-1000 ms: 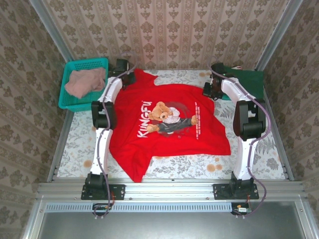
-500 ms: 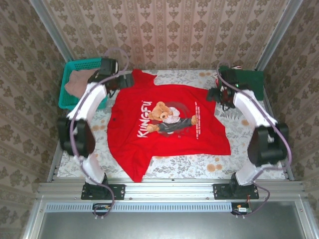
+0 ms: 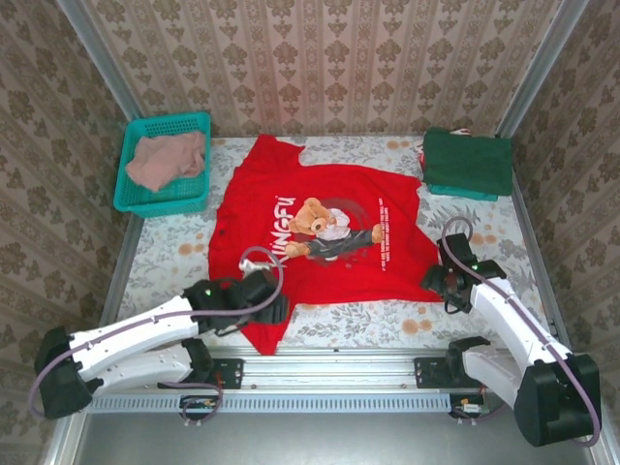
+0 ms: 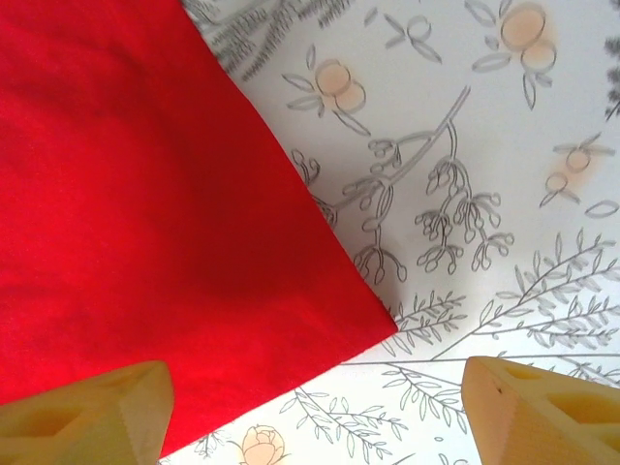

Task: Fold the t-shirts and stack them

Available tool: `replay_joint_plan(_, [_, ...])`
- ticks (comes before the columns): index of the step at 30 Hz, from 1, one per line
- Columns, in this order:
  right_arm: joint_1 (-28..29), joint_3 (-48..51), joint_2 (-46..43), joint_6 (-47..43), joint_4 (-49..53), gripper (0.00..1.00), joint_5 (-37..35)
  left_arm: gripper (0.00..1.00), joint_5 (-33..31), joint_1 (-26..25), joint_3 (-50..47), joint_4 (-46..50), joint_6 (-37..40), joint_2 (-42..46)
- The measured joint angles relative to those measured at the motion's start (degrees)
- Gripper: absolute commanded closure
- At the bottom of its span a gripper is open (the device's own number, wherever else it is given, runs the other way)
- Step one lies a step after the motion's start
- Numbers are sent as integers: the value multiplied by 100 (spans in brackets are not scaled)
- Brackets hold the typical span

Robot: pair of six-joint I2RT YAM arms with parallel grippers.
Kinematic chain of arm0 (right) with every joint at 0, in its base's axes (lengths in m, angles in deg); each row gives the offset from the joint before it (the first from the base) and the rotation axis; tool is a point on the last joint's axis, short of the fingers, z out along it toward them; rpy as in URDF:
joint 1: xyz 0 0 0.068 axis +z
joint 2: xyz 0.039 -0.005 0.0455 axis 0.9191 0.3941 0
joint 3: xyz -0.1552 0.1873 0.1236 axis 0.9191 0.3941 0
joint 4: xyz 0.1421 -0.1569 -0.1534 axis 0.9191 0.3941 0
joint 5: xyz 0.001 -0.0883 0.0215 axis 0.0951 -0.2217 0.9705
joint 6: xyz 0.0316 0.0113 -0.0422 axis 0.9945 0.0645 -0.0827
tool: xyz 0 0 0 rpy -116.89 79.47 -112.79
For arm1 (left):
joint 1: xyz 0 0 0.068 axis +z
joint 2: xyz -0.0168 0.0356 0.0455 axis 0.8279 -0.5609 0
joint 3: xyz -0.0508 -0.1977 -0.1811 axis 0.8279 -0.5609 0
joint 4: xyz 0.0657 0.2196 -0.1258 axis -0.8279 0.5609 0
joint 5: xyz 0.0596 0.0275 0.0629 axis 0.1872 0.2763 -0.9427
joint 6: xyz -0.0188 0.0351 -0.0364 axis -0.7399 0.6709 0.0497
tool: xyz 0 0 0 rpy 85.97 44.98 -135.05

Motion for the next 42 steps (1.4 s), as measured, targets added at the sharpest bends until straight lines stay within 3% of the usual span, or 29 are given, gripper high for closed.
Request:
replay_joint_plan(3, [52,68,138,114,-9,25,22,25,-52,-789,-203,118,-789,-39])
replay_joint_plan(6, [59,70,269,146,-59,27,17,31,-17,-1121,-531,11,-1333,-243])
replay_joint_plan(9, [59,70,363,199,-177,28,15,34,33,-1176,-885,-225,-1606,-544])
replay_joint_plan(15, [59,70,476,243,-417,28,-31,55,68,-1176,-1056,-671,-1821,-774])
replay_joint_plan(21, [59,68,857,262,-614,31,-33,78,-26,-1172,-1172,-811,-1934,-752])
replay_joint_plan(24, [59,68,844,264,-612,31,-33,98,-24,-1169,-1244,-931,-1965,-638])
replay_joint_plan(29, [59,68,597,299,-562,33,-107,99,2,-1067,-1257,-699,-1849,-258])
replay_joint_plan(36, [59,68,730,413,-544,35,-203,100,-170,-404,-527,568,-1351,942])
replay_joint_plan(42, [63,81,1047,562,-680,47,-133,99,-195,249,-326,1075,-835,1567])
